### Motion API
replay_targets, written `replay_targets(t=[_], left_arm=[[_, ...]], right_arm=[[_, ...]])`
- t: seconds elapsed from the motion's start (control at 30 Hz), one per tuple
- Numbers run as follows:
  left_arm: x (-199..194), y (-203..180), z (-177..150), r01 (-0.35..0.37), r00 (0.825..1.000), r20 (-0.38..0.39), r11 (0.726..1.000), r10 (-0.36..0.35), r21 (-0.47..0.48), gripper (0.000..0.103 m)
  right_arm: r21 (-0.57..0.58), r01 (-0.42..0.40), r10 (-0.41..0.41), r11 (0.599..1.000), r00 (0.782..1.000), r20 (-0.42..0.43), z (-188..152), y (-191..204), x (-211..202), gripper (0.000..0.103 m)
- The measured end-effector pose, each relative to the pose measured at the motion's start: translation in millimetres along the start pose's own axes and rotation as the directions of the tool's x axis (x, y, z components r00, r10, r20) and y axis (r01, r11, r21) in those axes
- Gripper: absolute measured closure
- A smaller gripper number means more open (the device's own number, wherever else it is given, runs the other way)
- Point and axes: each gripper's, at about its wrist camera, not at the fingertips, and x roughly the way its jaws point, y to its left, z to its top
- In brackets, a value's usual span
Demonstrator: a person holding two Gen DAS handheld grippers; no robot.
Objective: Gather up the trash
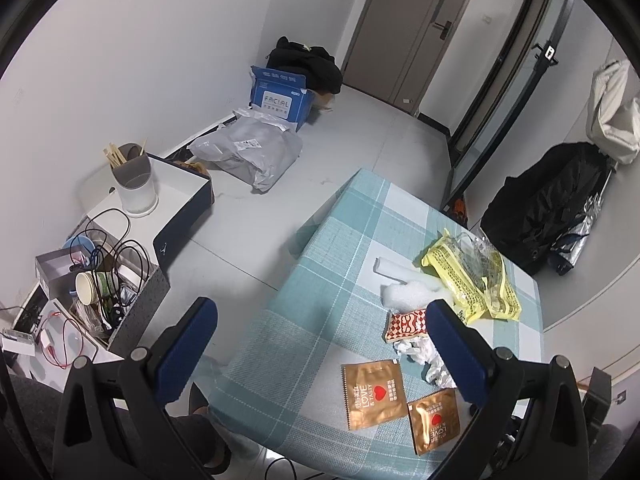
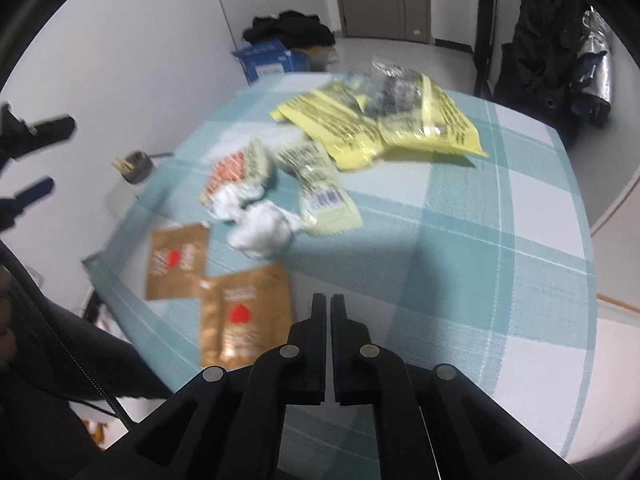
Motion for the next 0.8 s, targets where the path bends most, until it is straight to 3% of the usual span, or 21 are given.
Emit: replay_targets(t=[0.03, 0.07, 0.1, 0.2, 0.37, 0.43, 0.53, 0.73, 0.8], left_arm=[[-0.7, 2.3, 0.6, 0.004, 1.0, 0.001, 1.0, -0.004, -0.011, 0.001], [-0.9, 3.6, 0.8, 0.007, 1.0, 0.002, 1.0, -0.007, -0.019, 0.001], [-1.2, 5.6, 1.3, 0.01, 1.0, 0.002, 1.0, -0.01, -0.027, 0.001], [-1.5, 8.9, 1.5, 0.014, 1.0, 0.001, 0.999, -0.014, -0.04, 0.001], [-4.0, 11.7, 1.1, 0.007, 1.0, 0.013, 0.999, -0.006, -0.032, 0.001], [-3.9, 13.2, 1.0, 0.005, 1.0, 0.013, 1.0, -0.005, -0.03, 0.001], [-2.3, 15.1, 0.1, 0.006, 1.0, 0.001, 1.0, -0.006, -0.029, 0.001], [2.8, 13.4, -2.4, 0.02, 0.999, -0.043, 1.0, -0.021, -0.011, 0.001], [4.0, 11.5, -4.1, 0.026, 0.998, -0.057, 1.0, -0.026, 0.003, 0.001]], right_arm=[[0.0, -0.019, 0.019, 1.0, 1.0, 0.003, 0.8, 3.5, -1.9, 0.067], [-0.005, -0.038, 0.038, 0.999, 0.999, 0.007, 1.3, 6.8, -3.0, 0.051], [-0.014, -0.05, 0.05, 0.999, 0.999, 0.016, 0.2, 12.6, -4.3, 0.029], [-0.054, -0.068, 0.069, 0.996, 0.998, 0.014, -2.5, 31.0, 0.6, 0.029], [-0.174, 0.03, -0.038, 0.984, 0.998, -0.042, -8.6, 59.2, 25.2, 0.029], [-0.227, 0.079, -0.084, 0.971, 0.996, -0.012, -11.0, 66.9, 27.2, 0.033], [-0.207, 0.081, -0.085, 0.975, 0.996, -0.01, -9.7, 63.4, 27.2, 0.04], [-0.213, 0.095, -0.097, 0.973, 0.995, 0.001, -11.5, 59.8, 27.5, 0.042], [-0.224, 0.088, -0.089, 0.971, 0.996, 0.009, -13.9, 58.9, 24.3, 0.056]])
